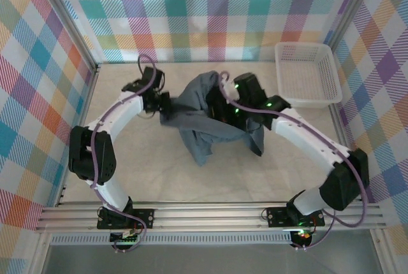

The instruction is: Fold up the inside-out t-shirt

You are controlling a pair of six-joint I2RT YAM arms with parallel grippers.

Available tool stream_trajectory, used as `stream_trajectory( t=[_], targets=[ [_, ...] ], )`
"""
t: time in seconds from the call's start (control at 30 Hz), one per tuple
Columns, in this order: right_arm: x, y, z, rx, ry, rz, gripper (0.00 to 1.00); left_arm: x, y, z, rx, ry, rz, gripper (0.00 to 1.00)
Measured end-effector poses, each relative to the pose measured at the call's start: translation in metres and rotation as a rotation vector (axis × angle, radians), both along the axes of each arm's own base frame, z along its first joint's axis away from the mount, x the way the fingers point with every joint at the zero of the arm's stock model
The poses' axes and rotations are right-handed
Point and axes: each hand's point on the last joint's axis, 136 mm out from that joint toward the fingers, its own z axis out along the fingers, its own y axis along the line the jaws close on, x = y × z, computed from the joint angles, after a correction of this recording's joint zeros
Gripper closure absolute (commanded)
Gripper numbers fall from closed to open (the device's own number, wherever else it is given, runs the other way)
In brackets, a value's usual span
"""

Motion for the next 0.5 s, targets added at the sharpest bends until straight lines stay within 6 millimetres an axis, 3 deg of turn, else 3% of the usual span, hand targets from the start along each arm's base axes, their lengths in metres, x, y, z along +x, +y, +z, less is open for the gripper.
stream_trajectory(
  t=[0.07, 0.1, 0.23, 0.27, 0.33, 0.43, 0.5],
  targets=[
    [0.016, -0.012, 0.036, 0.064, -0.071, -0.059, 1.00, -0.024, 0.003, -0.033, -0.003, 0.077, 0.022, 1.00],
    [0.023, -0.018, 0.051, 0.095, -0.096, -0.087, 1.00, -0.034, 0.006, -0.045, -0.004, 0.105, 0.032, 0.93],
    [0.038, -0.032, 0.082, 0.167, -0.136, -0.135, 1.00, -0.052, 0.014, -0.057, -0.017, 0.128, 0.070, 0.49],
    [0.038, -0.031, 0.089, 0.185, -0.142, -0.133, 1.00, -0.053, 0.015, -0.054, -0.028, 0.117, 0.073, 0.36],
    [0.037, -0.028, 0.098, 0.211, -0.160, -0.122, 1.00, -0.051, 0.019, -0.039, -0.049, 0.070, 0.085, 0.21],
    [0.033, -0.026, 0.102, 0.225, -0.159, -0.103, 1.00, -0.045, 0.014, 0.002, -0.129, -0.037, 0.062, 0.14],
    [0.030, -0.022, 0.100, 0.237, -0.145, -0.074, 1.00, -0.039, -0.007, 0.041, -0.251, -0.136, -0.006, 0.13]
  ],
)
